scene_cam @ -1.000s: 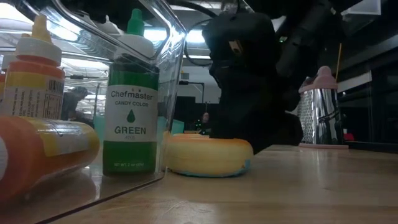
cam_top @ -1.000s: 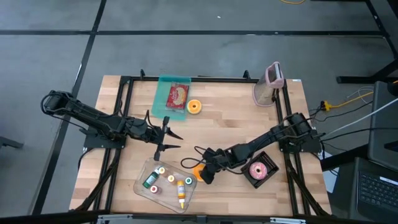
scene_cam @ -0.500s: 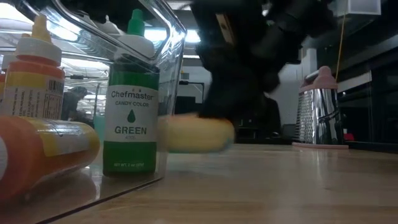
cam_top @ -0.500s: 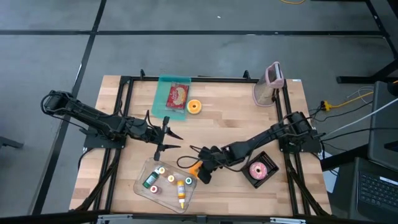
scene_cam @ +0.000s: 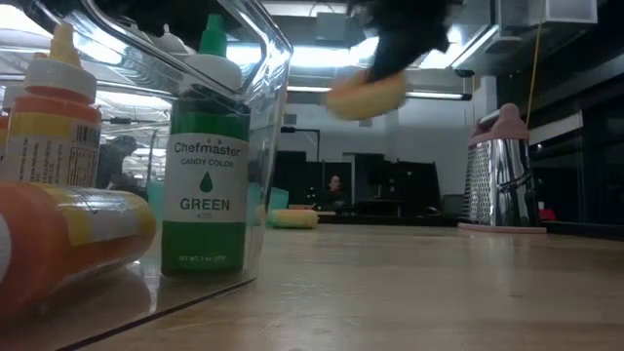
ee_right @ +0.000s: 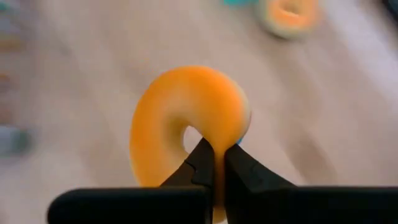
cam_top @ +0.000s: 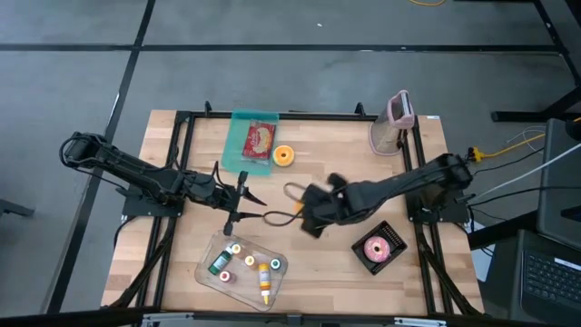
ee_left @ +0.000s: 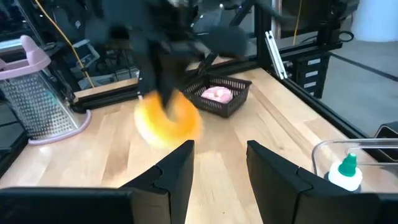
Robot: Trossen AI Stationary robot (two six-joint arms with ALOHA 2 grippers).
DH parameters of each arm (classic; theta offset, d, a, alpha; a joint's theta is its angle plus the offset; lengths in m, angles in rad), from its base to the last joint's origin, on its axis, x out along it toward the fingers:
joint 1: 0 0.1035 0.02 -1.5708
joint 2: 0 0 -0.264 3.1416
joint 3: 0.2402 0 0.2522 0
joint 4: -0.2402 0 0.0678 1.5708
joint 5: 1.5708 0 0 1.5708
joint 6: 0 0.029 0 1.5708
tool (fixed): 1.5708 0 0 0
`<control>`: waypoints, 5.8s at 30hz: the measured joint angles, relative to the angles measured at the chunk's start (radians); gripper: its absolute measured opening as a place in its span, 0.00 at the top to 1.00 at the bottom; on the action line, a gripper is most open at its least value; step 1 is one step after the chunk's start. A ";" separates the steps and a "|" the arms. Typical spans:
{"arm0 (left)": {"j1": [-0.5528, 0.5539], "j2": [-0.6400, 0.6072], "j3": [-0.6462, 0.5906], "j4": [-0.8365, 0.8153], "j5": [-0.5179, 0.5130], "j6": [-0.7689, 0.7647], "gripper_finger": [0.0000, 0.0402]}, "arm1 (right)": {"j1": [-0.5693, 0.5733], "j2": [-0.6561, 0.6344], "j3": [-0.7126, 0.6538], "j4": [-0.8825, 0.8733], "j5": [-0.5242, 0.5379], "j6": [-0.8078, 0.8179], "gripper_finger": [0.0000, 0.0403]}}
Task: Pick & Place Food Item
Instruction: Put the bottom orange donut into the black basket, then put the orange donut into the black basket
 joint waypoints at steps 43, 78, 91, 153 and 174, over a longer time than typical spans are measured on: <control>0.000 0.000 0.000 0.016 0.016 0.036 0.64 | 0.460 -0.320 -0.542 -0.092 -0.369 1.012 0.98; 0.000 0.000 0.000 0.010 0.017 0.016 0.64 | 0.466 -0.323 -0.730 0.120 -0.409 1.021 0.65; 0.000 0.000 0.000 0.008 0.017 0.001 0.64 | 0.465 -0.413 -0.640 -0.030 -0.343 1.017 0.35; -0.267 -0.875 -0.511 -0.009 0.105 -0.084 0.62 | -0.119 -0.454 -0.567 0.608 0.257 -0.095 0.38; -0.256 -0.757 -0.511 -0.292 0.097 -0.182 0.68 | -0.119 -0.454 -0.567 0.648 0.253 -0.131 0.38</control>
